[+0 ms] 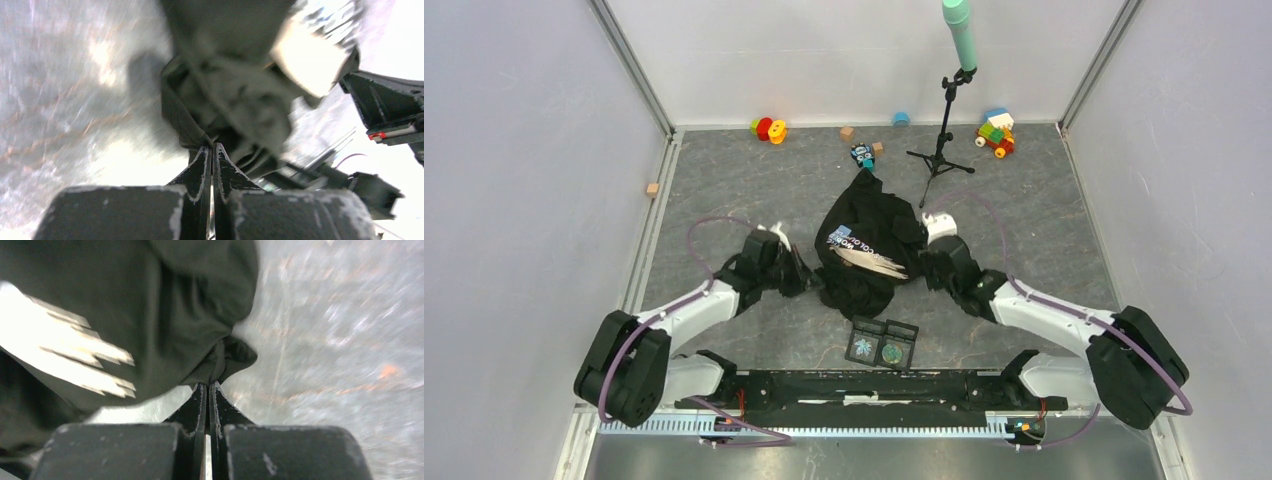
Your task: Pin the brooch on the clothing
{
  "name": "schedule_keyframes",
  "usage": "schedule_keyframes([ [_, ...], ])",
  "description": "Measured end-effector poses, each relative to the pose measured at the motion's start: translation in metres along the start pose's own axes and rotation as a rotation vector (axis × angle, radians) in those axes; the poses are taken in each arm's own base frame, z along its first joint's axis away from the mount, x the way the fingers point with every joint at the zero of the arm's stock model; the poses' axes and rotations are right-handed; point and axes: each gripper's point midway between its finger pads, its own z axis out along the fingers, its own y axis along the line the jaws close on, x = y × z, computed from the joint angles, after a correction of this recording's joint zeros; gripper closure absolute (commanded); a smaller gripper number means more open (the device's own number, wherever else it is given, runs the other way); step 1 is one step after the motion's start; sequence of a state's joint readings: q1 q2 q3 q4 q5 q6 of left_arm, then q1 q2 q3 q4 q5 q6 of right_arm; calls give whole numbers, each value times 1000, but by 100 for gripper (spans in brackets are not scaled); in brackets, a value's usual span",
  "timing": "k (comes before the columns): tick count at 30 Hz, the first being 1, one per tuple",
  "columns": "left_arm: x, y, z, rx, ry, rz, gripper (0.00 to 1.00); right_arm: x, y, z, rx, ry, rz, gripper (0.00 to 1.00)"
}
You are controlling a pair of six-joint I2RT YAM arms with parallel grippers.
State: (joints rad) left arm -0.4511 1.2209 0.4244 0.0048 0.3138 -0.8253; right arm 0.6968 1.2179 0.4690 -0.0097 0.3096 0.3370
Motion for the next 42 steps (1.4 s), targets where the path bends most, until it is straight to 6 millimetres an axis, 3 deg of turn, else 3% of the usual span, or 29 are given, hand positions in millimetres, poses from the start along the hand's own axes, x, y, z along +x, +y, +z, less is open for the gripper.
schedule_keyframes([
  [3, -46, -32, -12, 60, -71, -20, 98, -61, -6, -11, 52, -76, -16, 100],
  [5, -107, -58, -38, 116, -192, -44, 98, -123, -14, -26, 84, -178, 1, 100],
  [7, -174, -74, -81, 152, -353, -60, 98, -193, -28, -53, 117, -316, 37, 100],
  [9, -230, -82, -132, 161, -503, -61, 98, -242, -45, -83, 148, -429, 70, 100],
  [11, -281, -89, -198, 156, -667, -45, 98, -285, -62, -121, 184, -545, 99, 100],
  [13, -312, -95, -254, 153, -803, -20, 98, -320, -77, -160, 219, -651, 120, 100],
  [15, -326, -97, -291, 160, -881, -1, 98, -345, -85, -196, 240, -741, 133, 100],
  [17, -334, -90, -315, 168, -924, -9, 98, -362, -92, -230, 257, -818, 147, 100],
  [20, -340, -70, -323, 168, -926, -67, 98, -367, -102, -258, 292, -871, 150, 100],
  [23, -346, -50, -315, 165, -887, -120, 98, -363, -112, -276, 342, -891, 152, 100],
  [26, -345, -37, -305, 145, -851, -164, 98, -357, -121, -282, 389, -894, 154, 100],
  [30, -339, -26, -299, 93, -827, -180, 98, -343, -129, -273, 440, -862, 147, 100],
  [35, -336, -8, -298, -5, -835, -178, 98, -329, -130, -235, 482, -784, 119, 100],
  [38, -336, 3, -292, -69, -832, -169, 97, -314, -136, -194, 517, -717, 102, 100],
  [40, -338, 12, -279, -121, -809, -159, 95, -295, -145, -156, 551, -637, 92, 100],
  [41, -338, 16, -269, -146, -790, -153, 89, -284, -148, -137, 561, -593, 90, 93],
  [42, -339, 21, -256, -171, -764, -147, 69, -274, -150, -119, 565, -553, 87, 74],
])
